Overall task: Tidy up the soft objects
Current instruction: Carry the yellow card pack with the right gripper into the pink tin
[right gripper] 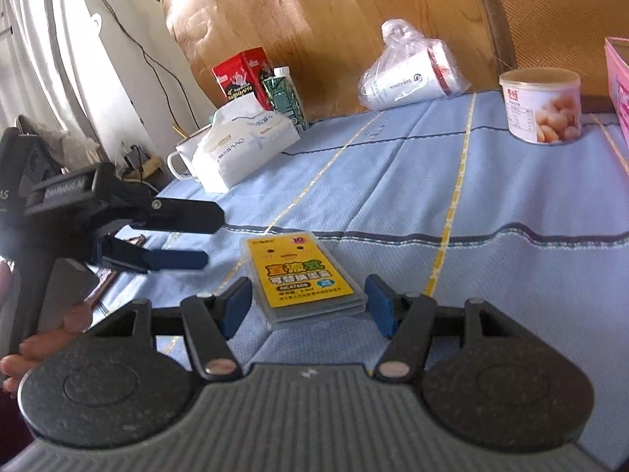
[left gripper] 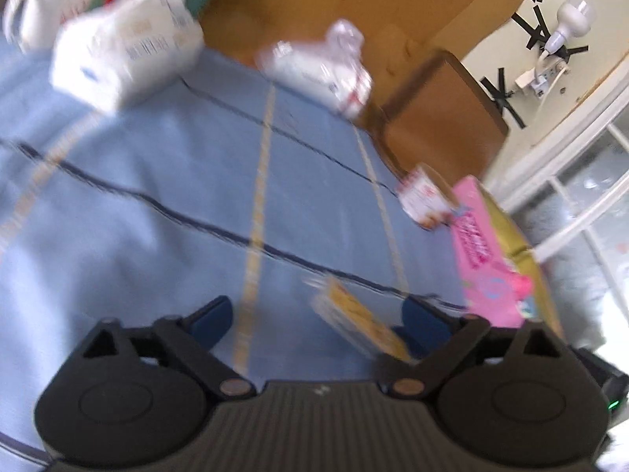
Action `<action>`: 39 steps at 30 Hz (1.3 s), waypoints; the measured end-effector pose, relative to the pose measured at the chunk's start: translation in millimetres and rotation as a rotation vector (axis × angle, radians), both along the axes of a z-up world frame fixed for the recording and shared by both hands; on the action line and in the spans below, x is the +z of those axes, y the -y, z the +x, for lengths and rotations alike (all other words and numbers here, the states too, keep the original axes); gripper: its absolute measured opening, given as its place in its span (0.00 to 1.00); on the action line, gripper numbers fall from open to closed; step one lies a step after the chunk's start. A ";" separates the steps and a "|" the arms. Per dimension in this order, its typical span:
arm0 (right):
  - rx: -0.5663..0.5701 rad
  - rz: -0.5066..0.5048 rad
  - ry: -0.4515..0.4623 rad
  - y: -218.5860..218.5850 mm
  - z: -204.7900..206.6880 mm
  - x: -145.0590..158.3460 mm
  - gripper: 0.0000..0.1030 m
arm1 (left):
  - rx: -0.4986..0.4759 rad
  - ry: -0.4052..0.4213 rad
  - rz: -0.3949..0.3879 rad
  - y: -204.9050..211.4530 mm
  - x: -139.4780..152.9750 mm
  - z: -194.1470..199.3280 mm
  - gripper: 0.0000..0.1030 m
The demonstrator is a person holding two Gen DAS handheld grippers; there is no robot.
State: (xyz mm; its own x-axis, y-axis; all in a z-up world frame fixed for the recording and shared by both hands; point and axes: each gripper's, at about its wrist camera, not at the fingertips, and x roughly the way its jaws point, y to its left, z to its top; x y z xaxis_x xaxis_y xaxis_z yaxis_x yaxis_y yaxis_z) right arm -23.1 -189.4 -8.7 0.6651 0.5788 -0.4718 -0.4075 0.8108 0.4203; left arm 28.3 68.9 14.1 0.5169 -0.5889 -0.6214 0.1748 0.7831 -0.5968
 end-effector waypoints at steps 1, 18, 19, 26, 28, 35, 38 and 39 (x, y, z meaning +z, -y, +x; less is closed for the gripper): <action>0.000 0.002 0.005 0.7 -1.5 -0.4 0.63 | -0.015 -0.014 -0.006 6.3 -2.3 3.4 0.71; -0.363 -0.266 0.484 81.3 -62.7 44.2 0.62 | -0.397 0.303 0.071 199.6 83.0 14.2 0.36; -0.406 -0.279 0.494 94.5 -64.6 46.0 0.62 | -0.424 0.314 0.078 216.6 84.6 14.7 0.36; -0.592 -0.342 0.442 159.7 -53.3 36.5 0.62 | -0.491 0.321 0.198 302.6 68.4 17.1 0.56; -0.605 -0.397 0.379 172.8 -33.9 29.7 0.62 | -0.472 0.321 0.233 308.9 63.4 17.2 0.65; -0.657 -0.359 0.337 205.6 -21.0 31.9 0.65 | -0.402 0.355 0.284 283.3 64.5 9.0 0.77; -0.594 -0.357 0.320 203.5 -18.2 31.3 0.59 | -0.385 0.367 0.309 274.8 63.7 3.3 0.80; -0.570 -0.372 0.300 200.9 -14.5 31.0 0.47 | -0.379 0.376 0.335 273.7 63.3 0.1 0.80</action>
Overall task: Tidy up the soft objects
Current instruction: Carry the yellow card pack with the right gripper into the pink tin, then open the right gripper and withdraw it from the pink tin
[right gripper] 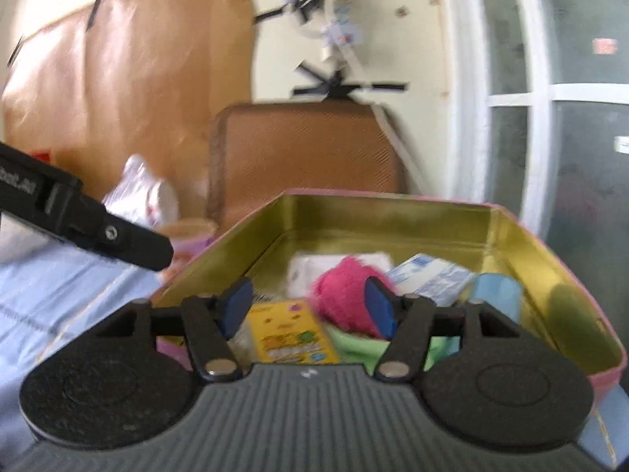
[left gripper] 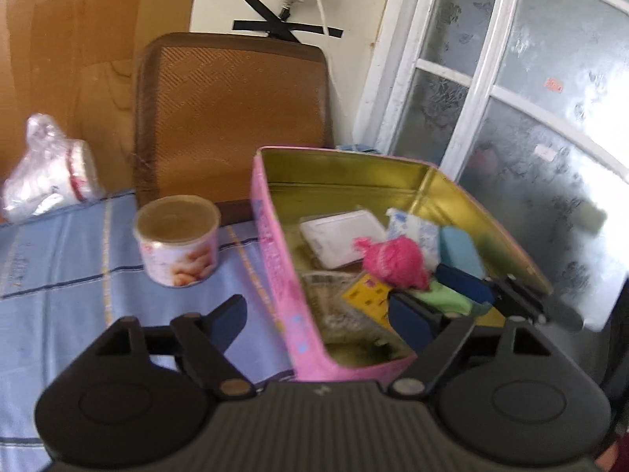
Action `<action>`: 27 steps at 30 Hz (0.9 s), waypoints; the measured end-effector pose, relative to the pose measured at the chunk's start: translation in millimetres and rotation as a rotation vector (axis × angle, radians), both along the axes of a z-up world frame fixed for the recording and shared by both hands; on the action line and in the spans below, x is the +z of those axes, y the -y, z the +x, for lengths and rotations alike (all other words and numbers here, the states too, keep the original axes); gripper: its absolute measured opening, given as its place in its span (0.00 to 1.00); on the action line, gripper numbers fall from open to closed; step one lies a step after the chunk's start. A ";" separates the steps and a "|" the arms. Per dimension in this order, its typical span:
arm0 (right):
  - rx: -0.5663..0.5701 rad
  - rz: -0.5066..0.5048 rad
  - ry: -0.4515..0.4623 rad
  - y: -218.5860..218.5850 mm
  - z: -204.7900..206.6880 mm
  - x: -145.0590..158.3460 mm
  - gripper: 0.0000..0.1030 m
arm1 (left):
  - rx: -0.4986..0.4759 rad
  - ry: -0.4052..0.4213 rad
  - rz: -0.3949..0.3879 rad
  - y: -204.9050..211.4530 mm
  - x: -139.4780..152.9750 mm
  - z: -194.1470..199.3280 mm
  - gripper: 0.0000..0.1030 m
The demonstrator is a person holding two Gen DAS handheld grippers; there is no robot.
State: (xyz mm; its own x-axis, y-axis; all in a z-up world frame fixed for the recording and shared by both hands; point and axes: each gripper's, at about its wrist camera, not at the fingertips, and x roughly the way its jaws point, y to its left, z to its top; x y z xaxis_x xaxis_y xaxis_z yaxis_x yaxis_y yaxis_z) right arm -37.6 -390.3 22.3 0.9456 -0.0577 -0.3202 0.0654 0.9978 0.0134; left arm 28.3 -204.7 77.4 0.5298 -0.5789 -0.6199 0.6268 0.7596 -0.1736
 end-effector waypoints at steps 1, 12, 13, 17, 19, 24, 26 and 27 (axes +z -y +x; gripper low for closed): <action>0.019 0.003 -0.033 -0.4 5.9 1.6 0.42 | 0.008 0.018 0.022 -0.4 -0.7 -2.8 0.80; -0.078 -0.056 -0.060 -7.1 24.4 22.6 0.55 | 0.110 0.114 0.143 -29.2 -6.5 -27.2 0.96; -0.067 -0.020 -0.033 -10.0 15.7 24.6 0.55 | 0.114 0.114 0.149 -31.5 -7.6 -28.1 0.97; -0.033 0.089 0.046 -23.1 -13.8 25.7 0.59 | 0.133 0.108 0.172 -40.2 -14.6 -31.4 0.97; -0.034 0.130 0.072 -30.6 -25.8 23.4 0.62 | 0.143 0.099 0.182 -46.2 -18.8 -32.6 0.98; -0.035 0.211 0.070 -47.1 -42.8 18.7 0.65 | 0.167 0.080 0.185 -63.0 -27.8 -34.3 0.99; -0.045 0.241 0.065 -49.2 -46.8 18.6 0.65 | 0.176 0.074 0.185 -69.1 -30.7 -34.1 0.99; -0.054 0.259 0.062 -50.2 -48.5 18.0 0.65 | 0.181 0.070 0.185 -72.4 -32.2 -33.7 0.99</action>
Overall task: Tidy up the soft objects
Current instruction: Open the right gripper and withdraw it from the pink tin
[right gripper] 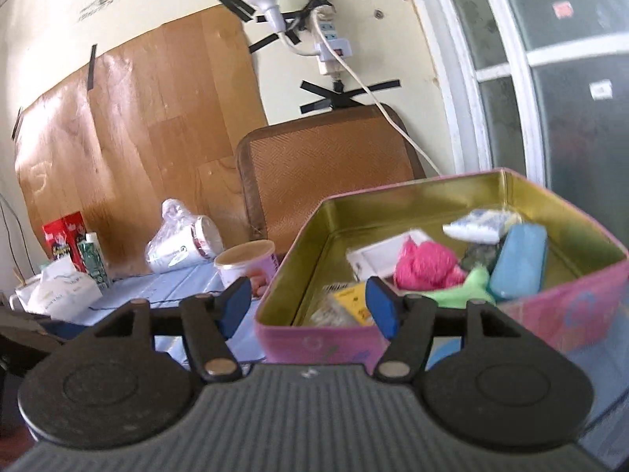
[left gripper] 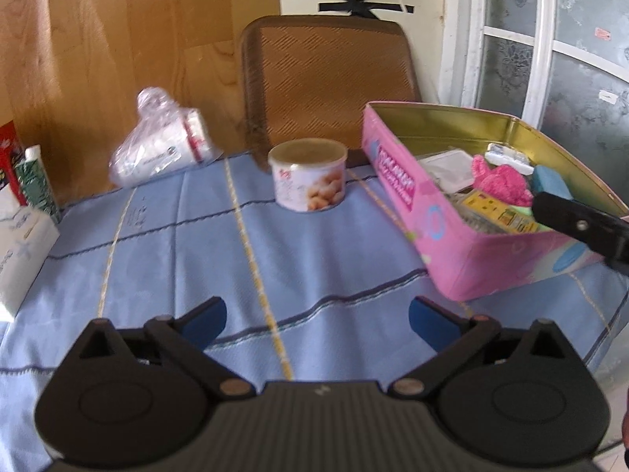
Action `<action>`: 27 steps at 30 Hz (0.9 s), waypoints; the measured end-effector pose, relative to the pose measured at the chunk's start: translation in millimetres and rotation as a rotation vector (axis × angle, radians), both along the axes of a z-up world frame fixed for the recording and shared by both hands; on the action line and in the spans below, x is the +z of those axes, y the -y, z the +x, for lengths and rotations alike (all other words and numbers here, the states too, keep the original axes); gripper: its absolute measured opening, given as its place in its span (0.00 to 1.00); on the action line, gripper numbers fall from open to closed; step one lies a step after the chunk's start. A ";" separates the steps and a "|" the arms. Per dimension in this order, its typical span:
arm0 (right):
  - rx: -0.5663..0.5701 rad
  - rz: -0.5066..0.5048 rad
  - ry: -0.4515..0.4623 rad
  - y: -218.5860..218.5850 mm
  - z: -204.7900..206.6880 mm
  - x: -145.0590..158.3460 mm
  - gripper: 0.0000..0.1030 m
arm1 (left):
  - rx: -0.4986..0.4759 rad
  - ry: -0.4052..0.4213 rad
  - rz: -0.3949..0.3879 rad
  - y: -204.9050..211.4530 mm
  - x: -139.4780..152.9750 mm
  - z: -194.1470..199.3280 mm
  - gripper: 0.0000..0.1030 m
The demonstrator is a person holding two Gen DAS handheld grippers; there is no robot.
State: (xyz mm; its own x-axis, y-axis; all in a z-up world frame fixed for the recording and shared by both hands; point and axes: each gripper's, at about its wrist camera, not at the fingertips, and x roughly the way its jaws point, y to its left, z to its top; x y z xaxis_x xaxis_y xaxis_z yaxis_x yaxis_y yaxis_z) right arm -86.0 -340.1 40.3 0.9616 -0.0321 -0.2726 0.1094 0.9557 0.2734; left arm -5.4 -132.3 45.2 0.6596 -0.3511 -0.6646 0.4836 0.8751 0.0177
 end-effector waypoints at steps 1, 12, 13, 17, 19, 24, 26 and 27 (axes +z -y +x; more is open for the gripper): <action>-0.009 0.015 -0.005 -0.7 -1.2 -0.9 0.65 | 0.005 -0.004 -0.001 -3.2 -1.3 0.1 0.99; -0.043 0.126 -0.009 -25.9 -22.1 -11.3 0.71 | 0.048 0.034 -0.004 -25.1 -3.3 -6.9 1.00; -0.041 0.125 -0.013 -28.3 -22.0 -11.5 0.71 | 0.053 0.040 -0.004 -26.1 -3.2 -7.3 1.00; -0.037 0.119 -0.016 -35.6 -21.5 -10.5 0.74 | 0.067 0.064 -0.003 -30.6 -4.1 -9.0 1.00; -0.041 0.104 -0.005 -39.8 -23.0 -9.9 0.77 | 0.078 0.070 -0.012 -33.9 -4.5 -9.5 1.00; -0.064 0.062 0.027 -47.3 -27.1 -9.9 0.86 | 0.140 0.134 -0.038 -42.2 -4.1 -13.6 1.00; -0.086 0.040 0.049 -50.0 -29.7 -10.0 0.90 | 0.155 0.181 -0.022 -42.2 -3.3 -18.1 1.00; -0.097 0.033 0.057 -51.0 -31.0 -10.0 0.92 | 0.154 0.197 -0.019 -41.9 -2.7 -20.4 1.00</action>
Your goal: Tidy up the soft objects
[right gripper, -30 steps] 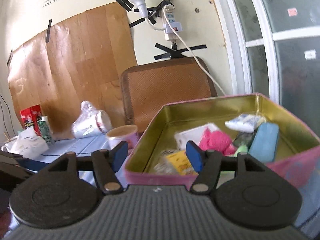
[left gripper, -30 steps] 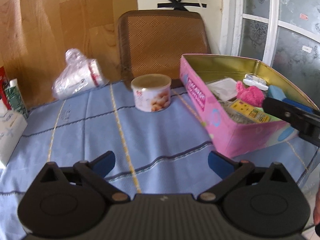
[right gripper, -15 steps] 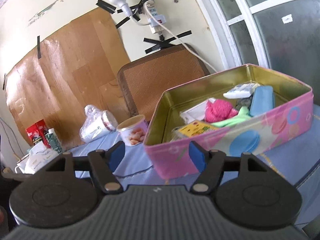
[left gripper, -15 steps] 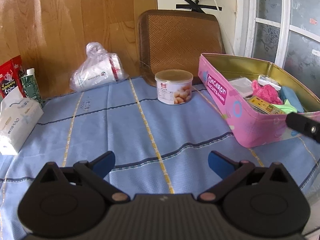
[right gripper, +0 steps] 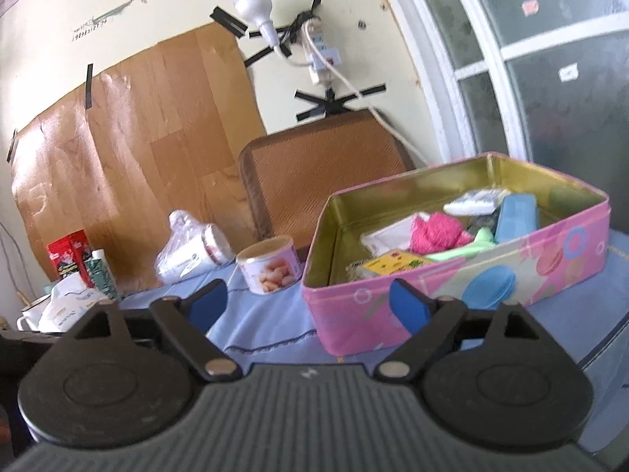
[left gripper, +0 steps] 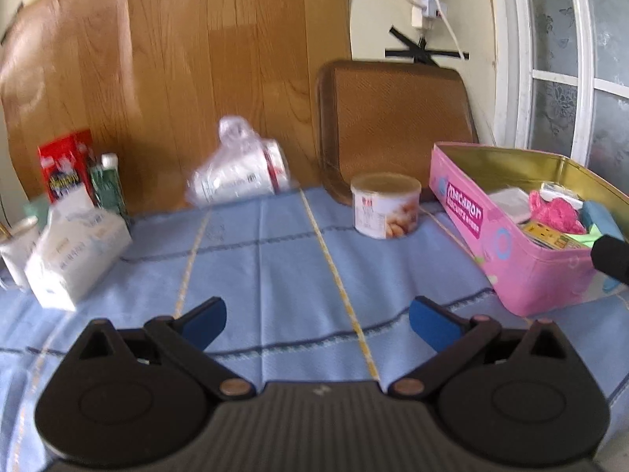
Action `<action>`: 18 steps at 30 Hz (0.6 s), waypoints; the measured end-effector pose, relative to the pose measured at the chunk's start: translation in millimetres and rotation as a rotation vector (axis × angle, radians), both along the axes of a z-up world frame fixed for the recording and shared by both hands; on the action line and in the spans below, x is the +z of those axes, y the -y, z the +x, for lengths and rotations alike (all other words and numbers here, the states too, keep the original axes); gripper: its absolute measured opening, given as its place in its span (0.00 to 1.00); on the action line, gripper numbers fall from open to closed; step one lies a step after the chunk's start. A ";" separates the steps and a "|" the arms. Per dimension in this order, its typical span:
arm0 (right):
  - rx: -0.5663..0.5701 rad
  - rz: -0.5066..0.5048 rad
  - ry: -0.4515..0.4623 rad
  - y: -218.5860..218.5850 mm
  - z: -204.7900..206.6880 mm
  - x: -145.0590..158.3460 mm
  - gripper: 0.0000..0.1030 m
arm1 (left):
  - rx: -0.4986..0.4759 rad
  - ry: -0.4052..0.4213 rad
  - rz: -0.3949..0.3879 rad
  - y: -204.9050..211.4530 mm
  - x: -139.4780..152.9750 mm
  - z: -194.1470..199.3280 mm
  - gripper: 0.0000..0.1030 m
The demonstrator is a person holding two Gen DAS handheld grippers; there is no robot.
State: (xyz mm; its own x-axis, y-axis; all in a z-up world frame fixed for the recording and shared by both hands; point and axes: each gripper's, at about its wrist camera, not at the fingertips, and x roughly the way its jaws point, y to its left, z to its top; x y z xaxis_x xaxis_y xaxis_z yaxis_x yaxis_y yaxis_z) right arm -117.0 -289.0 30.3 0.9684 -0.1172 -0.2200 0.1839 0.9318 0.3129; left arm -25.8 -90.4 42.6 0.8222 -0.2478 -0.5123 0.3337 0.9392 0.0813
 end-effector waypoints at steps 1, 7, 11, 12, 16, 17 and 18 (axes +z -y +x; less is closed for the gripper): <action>-0.013 -0.008 0.010 -0.4 -1.3 -0.1 0.92 | -0.008 0.002 0.002 0.6 0.7 -1.0 1.00; -0.068 -0.029 0.043 -3.3 -6.0 0.7 0.96 | -0.059 -0.031 0.015 6.8 1.8 -4.2 1.00; -0.083 -0.036 0.056 -4.3 -8.9 0.7 1.00 | -0.064 -0.031 0.031 10.1 1.6 -6.6 1.00; -0.085 -0.033 0.059 -4.2 -9.3 0.4 1.00 | -0.064 -0.036 0.029 10.3 1.8 -6.6 1.00; -0.092 -0.029 0.056 -4.8 -9.4 0.0 1.00 | -0.058 -0.057 0.032 10.1 1.2 -5.6 1.00; -0.093 -0.027 0.055 -4.9 -9.6 0.0 1.00 | -0.057 -0.058 0.033 9.4 0.8 -4.9 1.00; -0.094 -0.025 0.054 -4.9 -10.0 -0.1 1.00 | -0.056 -0.059 0.034 9.4 0.3 -4.7 1.00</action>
